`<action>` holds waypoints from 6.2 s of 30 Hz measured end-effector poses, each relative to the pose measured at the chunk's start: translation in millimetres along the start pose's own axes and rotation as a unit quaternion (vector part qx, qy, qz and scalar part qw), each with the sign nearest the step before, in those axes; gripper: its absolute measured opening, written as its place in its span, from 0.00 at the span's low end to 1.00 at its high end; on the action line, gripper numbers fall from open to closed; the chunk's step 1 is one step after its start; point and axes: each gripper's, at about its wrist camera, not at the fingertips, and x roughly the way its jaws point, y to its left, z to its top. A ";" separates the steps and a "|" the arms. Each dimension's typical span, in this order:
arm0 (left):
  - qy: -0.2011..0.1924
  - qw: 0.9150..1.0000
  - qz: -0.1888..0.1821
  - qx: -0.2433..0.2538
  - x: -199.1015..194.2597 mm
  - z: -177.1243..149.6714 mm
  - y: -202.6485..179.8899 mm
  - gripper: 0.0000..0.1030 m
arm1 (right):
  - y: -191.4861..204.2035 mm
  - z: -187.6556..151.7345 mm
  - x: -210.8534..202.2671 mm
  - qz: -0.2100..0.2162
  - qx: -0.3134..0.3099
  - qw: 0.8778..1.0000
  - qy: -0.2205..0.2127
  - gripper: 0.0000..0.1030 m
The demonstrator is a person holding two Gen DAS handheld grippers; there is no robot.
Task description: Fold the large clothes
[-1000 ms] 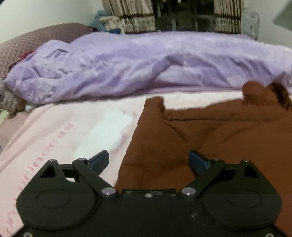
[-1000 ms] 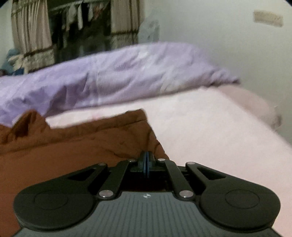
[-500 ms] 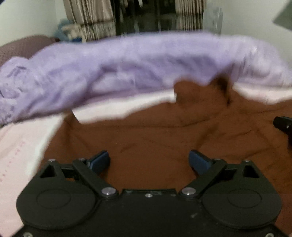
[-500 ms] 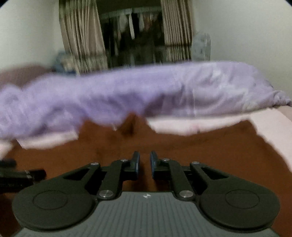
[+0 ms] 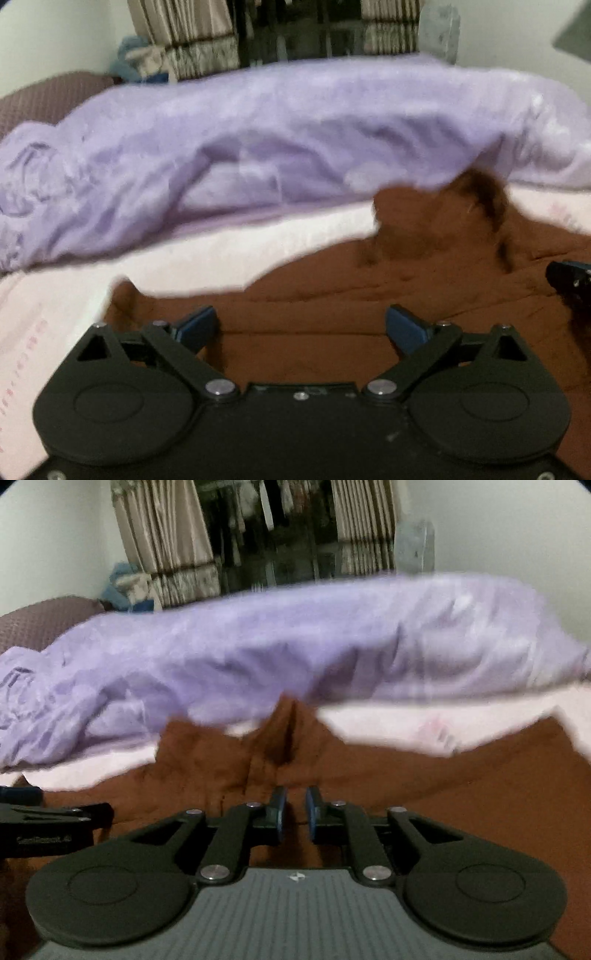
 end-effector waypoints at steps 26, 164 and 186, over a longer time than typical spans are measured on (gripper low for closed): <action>-0.019 0.999 0.046 0.010 -8.7 7.3 16.1 0.98 | -21.5 10.9 -21.3 -0.016 -0.046 0.999 -0.023 0.22; 0.062 0.992 0.070 -0.082 -127.8 -134.2 178.1 0.98 | 225.4 -72.5 -163.1 0.156 0.049 0.983 -0.080 0.11; 0.045 0.995 0.047 -0.072 -149.3 -132.6 155.8 0.98 | 240.1 -95.2 -154.1 0.169 -0.009 0.985 -0.030 0.53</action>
